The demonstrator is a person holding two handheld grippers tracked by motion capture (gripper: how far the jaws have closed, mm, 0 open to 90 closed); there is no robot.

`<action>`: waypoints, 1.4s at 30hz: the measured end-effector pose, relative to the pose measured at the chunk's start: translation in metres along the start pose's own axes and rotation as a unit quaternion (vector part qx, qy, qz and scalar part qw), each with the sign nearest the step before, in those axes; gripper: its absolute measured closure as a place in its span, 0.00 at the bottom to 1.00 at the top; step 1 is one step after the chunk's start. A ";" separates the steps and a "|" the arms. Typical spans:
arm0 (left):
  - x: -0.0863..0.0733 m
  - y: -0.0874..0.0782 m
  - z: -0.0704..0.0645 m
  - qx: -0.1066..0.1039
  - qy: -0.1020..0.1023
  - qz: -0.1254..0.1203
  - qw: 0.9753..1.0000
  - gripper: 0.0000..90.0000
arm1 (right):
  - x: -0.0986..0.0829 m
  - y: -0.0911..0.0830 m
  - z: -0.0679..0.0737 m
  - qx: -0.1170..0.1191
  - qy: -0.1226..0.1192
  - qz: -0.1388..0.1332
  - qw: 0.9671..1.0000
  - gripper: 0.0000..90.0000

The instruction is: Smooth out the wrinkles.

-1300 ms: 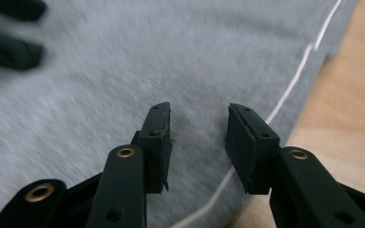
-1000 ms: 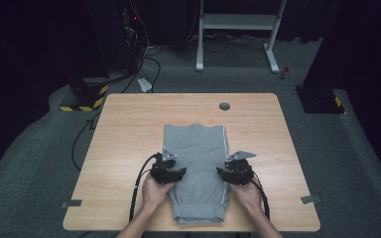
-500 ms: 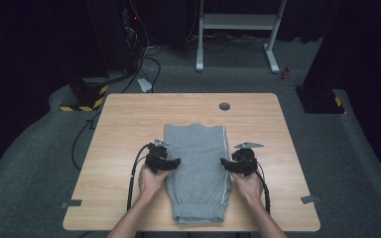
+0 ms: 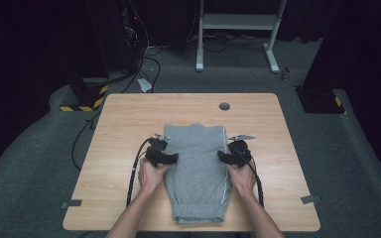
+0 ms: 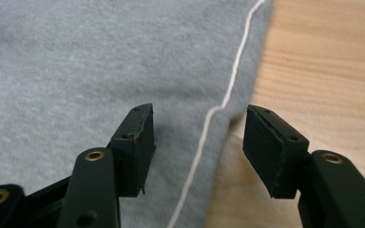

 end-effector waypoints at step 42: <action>0.010 0.008 -0.018 -0.074 0.037 -0.001 0.997 0.91 | 0.010 0.006 0.016 0.081 -0.026 0.044 0.995 0.86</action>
Point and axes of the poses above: each handheld gripper's, and its own axes: y roughly forward along the jaws, x roughly out of its top, z roughly to its left, the point moved 8 cm from there along y, roughly forward along the jaws, and after that the axes turned 9 degrees about -x, right-handed, at the moved point
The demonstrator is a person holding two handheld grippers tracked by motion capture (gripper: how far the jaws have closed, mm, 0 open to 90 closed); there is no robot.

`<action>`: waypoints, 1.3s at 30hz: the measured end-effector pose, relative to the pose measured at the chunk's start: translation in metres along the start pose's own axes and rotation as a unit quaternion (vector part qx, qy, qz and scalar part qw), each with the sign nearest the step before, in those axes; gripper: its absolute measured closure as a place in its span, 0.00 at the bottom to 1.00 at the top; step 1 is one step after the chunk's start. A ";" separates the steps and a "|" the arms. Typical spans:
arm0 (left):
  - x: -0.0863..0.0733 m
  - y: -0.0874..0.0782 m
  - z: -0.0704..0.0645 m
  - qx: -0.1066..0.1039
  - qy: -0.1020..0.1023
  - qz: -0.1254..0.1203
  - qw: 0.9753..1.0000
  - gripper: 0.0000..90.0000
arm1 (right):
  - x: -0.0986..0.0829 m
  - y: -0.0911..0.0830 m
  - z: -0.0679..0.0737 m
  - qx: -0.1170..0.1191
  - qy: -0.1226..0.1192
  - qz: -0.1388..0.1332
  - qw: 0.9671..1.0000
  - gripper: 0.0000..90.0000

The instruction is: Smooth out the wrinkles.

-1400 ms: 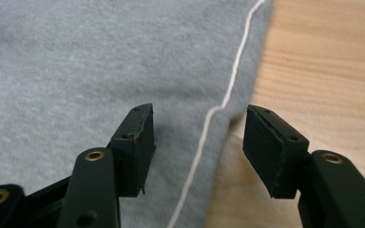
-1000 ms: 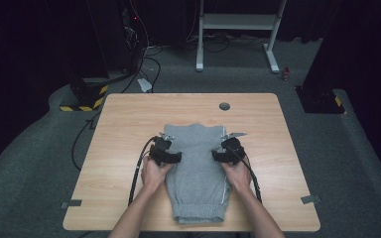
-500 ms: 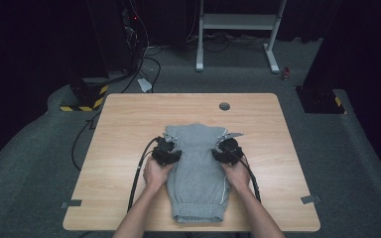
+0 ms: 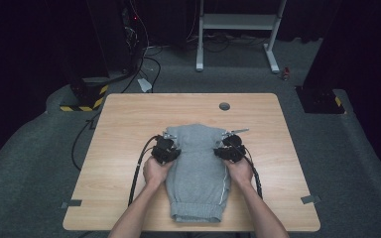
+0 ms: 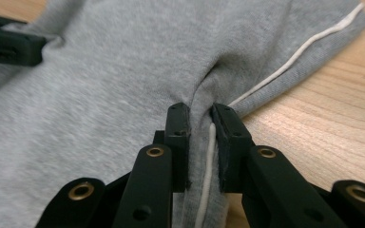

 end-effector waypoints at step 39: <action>0.101 -0.074 -0.015 -0.058 0.012 -0.088 0.994 0.92 | 0.100 -0.088 -0.011 -0.040 -0.060 -0.114 0.991 0.88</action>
Point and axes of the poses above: each handheld gripper's, and its own axes: y roughly forward along the jaws, x roughly out of its top, z roughly to its left, the point moved 8 cm from there along y, roughly forward along the jaws, and after that the axes turned 9 degrees about -x, right-handed, at the moved point
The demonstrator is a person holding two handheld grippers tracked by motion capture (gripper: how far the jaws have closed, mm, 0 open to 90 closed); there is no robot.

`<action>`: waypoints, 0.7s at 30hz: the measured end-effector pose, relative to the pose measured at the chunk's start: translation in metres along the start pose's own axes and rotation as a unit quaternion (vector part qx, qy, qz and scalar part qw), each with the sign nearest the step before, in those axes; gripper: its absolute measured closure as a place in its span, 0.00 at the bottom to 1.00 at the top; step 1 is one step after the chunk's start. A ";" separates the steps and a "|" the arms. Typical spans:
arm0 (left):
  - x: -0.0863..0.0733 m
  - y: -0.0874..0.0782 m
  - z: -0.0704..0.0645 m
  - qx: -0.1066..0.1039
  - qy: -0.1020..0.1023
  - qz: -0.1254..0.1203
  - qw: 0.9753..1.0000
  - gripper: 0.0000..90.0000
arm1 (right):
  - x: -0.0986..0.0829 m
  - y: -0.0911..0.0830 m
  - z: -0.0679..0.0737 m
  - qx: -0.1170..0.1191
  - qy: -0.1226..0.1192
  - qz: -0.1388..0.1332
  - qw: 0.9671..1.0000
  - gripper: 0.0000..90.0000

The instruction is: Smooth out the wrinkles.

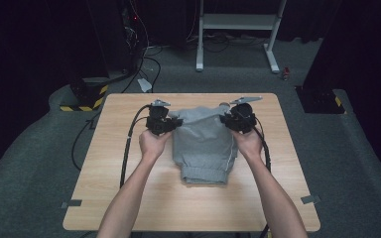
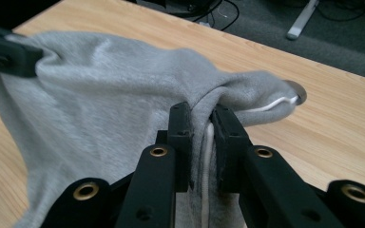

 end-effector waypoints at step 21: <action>0.024 0.006 0.007 0.006 0.000 -0.003 1.000 0.92 | 0.011 0.009 -0.017 0.019 0.046 0.004 0.999 0.88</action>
Point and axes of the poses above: each handheld gripper's, and its own axes: y roughly forward along the jaws, x roughly out of its top, z roughly to its left, the point moved 8 cm from there along y, roughly forward along the jaws, and after that the axes turned 9 degrees about -x, right-handed, at the moved point
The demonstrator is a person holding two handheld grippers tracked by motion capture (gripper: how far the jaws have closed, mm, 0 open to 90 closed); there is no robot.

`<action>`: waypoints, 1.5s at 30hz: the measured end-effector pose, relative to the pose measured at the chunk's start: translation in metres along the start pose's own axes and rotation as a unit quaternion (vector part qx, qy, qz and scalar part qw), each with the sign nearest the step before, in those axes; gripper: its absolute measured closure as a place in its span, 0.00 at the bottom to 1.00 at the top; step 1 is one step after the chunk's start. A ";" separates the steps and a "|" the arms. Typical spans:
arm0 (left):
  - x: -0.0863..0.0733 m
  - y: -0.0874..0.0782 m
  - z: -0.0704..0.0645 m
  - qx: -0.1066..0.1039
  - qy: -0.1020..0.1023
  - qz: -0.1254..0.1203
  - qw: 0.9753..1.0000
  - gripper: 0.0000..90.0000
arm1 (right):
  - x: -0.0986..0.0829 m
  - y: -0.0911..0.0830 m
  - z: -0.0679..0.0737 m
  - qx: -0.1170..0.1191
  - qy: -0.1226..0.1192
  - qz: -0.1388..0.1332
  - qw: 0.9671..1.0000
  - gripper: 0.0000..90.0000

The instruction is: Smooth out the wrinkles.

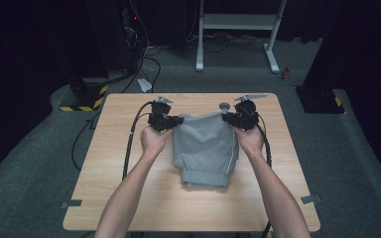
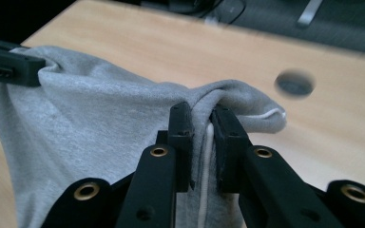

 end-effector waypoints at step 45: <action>-0.097 -0.013 -0.039 -0.070 0.047 0.026 0.996 0.92 | -0.138 -0.052 0.068 0.028 -0.053 -0.005 0.998 0.86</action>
Point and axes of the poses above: each handheld gripper's, and its own axes: y roughly forward along the jaws, x roughly out of its top, z roughly to its left, the point moved 8 cm from there along y, roughly forward along the jaws, and after that the axes turned 9 degrees about -x, right-handed, at the moved point
